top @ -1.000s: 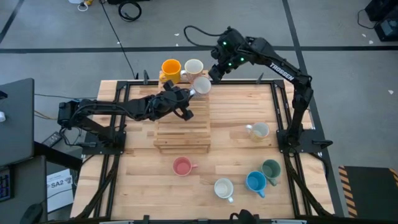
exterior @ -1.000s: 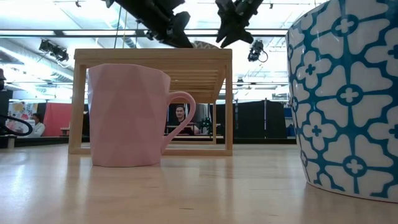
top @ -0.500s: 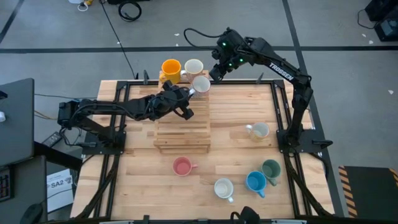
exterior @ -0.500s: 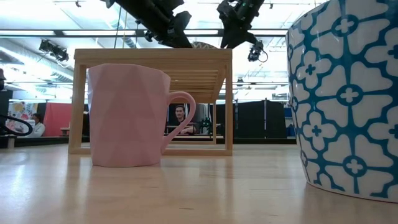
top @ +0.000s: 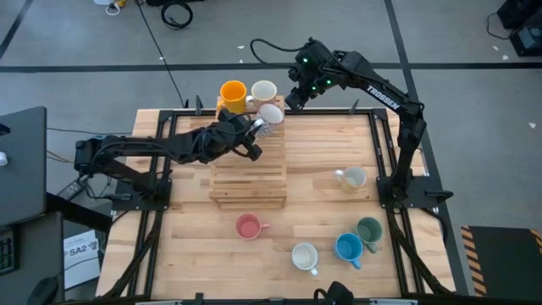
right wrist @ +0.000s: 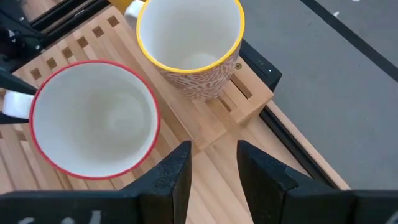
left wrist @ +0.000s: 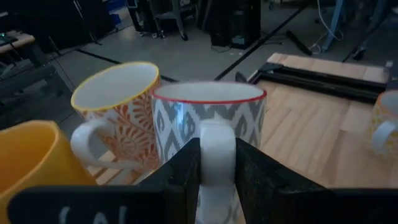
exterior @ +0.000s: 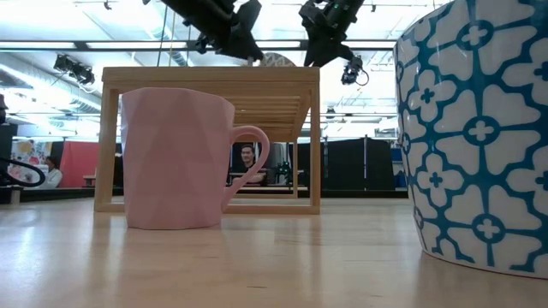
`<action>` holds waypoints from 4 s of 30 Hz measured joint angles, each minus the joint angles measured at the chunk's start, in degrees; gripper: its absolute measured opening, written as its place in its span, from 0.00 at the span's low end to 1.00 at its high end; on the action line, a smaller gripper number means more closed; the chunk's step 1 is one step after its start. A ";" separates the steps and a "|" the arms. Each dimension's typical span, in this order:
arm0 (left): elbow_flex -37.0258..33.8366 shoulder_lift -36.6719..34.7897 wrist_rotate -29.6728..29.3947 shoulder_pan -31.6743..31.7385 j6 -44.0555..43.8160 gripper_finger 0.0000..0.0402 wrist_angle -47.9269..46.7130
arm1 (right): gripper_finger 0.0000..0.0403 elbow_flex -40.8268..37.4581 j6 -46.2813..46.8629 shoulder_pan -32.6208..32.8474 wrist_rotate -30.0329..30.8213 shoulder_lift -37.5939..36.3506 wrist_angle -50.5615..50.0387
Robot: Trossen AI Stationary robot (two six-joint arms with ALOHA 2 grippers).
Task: Place coffee mugs
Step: Put the gray mug on the shelf, then put the orange mug on the shelf
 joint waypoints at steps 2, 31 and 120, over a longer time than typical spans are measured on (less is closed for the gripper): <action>0.00 -0.52 -0.04 -0.04 -1.36 0.23 -1.41 | 0.33 0.00 0.00 0.00 -0.21 0.00 -0.09; -0.02 -0.31 -0.13 0.22 -2.11 0.23 -10.81 | 0.33 -0.02 0.02 0.66 -1.38 0.02 -0.31; 0.04 -9.38 1.91 -23.08 -0.64 0.51 -20.39 | 0.33 -3.18 12.54 26.05 17.75 -13.63 -20.24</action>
